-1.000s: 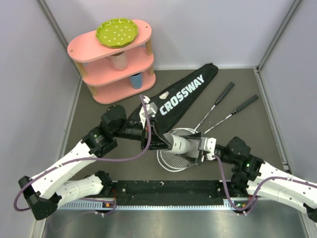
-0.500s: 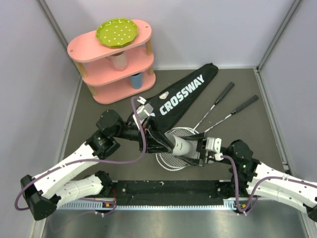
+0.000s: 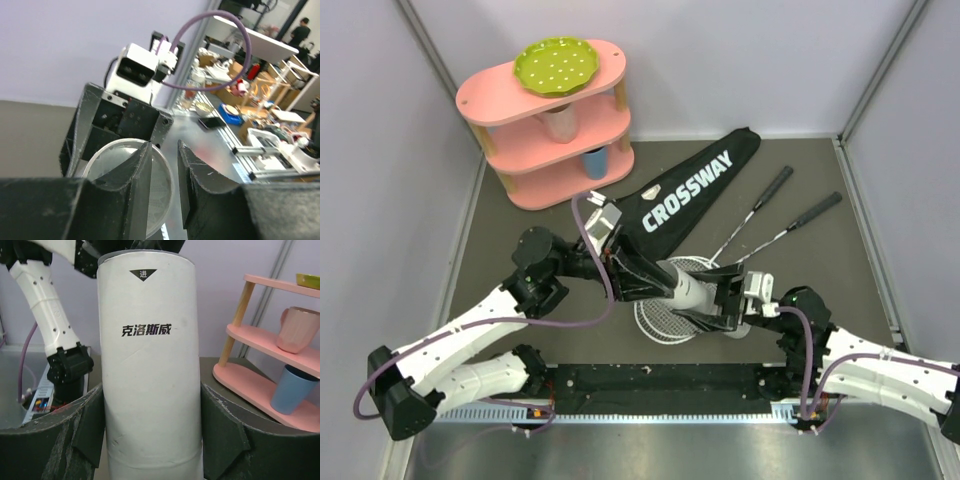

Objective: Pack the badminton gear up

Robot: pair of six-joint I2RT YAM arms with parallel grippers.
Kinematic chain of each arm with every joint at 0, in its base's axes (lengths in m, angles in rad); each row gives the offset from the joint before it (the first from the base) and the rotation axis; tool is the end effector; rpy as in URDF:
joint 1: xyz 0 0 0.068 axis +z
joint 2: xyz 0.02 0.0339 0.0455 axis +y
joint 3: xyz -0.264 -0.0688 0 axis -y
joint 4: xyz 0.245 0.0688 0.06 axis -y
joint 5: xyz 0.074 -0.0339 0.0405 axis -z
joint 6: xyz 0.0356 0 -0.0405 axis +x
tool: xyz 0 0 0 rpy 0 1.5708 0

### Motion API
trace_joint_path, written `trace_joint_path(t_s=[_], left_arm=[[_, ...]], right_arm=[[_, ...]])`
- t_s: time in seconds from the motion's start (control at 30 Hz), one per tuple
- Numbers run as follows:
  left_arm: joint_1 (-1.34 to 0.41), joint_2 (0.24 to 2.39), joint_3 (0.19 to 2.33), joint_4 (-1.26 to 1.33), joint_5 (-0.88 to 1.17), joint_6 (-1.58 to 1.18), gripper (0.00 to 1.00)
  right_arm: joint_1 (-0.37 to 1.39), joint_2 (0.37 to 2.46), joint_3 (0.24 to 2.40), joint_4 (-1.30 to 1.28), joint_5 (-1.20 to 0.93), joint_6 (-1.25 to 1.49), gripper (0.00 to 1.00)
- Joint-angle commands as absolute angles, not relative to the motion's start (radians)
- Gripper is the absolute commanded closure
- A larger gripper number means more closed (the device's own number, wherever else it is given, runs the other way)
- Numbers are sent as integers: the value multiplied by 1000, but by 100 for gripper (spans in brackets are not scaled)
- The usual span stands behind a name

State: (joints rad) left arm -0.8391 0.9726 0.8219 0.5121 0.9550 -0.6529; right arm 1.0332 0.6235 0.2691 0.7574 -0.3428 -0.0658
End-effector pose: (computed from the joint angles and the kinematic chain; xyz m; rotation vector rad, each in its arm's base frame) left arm 0.1194 -0.1764 0.3876 1.0918 1.2058 -1.7736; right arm 0.0692 0.1394 0.2811 -0.9079 0.8717 1.0435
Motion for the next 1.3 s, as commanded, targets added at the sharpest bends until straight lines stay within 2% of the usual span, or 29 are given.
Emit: trace_joint_path(t_s=[0.0, 0.23, 0.47, 0.57, 0.97, 1.27], left_arm=[[-928, 1042, 776, 393, 855, -585, 67], [-983, 1028, 746, 376, 666, -534, 67], [-983, 1025, 759, 225, 661, -453, 66], [-985, 1041, 742, 256, 686, -472, 64], [-1006, 1218, 621, 699, 733, -670, 61], [-1005, 1250, 643, 693, 765, -670, 59]], right_arm=[[1045, 653, 325, 1092, -226, 33, 95], [1045, 684, 331, 1115, -115, 87, 95], [1045, 637, 342, 1017, -114, 45, 96], [1045, 630, 353, 989, -109, 38, 97], [1045, 678, 365, 1129, -133, 90, 97], [1045, 612, 337, 1095, -117, 60, 97]])
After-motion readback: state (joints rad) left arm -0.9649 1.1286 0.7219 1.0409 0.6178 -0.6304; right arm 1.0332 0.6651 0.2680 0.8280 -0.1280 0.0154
